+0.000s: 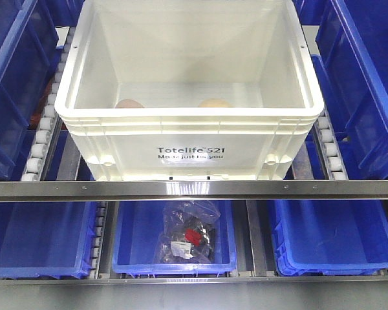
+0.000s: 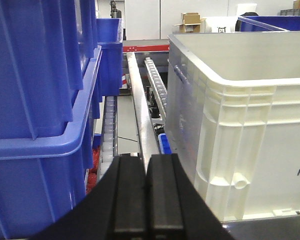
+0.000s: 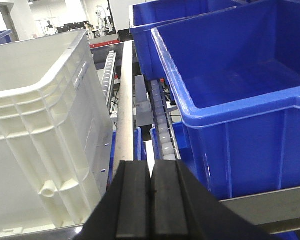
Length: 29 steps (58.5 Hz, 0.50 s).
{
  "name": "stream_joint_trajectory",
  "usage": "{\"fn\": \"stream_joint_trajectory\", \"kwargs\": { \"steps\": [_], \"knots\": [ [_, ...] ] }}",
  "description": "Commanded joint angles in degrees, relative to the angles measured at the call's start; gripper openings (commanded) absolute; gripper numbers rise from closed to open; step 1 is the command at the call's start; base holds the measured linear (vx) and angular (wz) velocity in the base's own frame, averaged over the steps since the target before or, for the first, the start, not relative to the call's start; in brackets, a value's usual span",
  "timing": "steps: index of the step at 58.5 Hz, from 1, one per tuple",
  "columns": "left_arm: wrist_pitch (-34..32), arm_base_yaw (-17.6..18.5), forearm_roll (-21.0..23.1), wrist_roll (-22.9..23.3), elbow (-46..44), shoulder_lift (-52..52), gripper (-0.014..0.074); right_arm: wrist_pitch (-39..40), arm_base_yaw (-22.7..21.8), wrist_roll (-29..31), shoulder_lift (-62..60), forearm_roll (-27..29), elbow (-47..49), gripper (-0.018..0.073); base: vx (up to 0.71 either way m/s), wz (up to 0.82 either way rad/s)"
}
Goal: Place moving items into box and shelve
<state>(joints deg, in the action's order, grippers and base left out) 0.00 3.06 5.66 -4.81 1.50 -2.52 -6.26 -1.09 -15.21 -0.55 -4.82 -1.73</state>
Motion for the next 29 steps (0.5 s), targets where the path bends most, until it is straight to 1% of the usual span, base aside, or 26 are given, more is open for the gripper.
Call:
{"fn": "stream_joint_trajectory", "kwargs": {
  "steps": [1,25,29],
  "knots": [
    [-4.67,-0.11,0.53,0.45,-0.52,-0.53,-0.0006,5.18,-0.30,0.69,-0.57,-1.11,-0.35,-0.0008,0.00,0.00],
    [-4.67,-0.11,0.53,0.45,-0.52,-0.53,-0.0006,5.12,-0.30,0.74,-0.57,-0.30,-0.35,-0.0008,0.00,0.00],
    [-4.67,-0.11,0.53,0.45,-0.52,-0.53,-0.0006,5.12,-0.30,2.89,-0.57,1.52,-0.35,-0.0008,0.00,0.00]
  ]
}}
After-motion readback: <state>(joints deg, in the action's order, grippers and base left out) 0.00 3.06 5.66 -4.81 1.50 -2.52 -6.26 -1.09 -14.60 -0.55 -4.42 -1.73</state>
